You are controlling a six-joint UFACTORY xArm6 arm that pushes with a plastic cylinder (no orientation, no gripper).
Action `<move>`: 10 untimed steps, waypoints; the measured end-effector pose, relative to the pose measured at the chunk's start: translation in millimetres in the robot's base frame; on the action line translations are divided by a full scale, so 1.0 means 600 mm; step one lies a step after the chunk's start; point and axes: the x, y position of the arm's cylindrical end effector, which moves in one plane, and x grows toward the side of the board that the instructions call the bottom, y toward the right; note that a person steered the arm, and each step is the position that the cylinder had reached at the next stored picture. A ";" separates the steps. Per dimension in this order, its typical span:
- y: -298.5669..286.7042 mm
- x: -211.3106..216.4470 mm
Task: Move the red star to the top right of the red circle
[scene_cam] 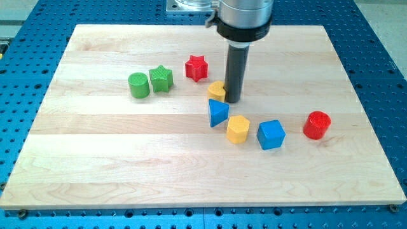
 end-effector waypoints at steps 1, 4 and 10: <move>-0.066 -0.002; -0.051 -0.211; 0.006 -0.054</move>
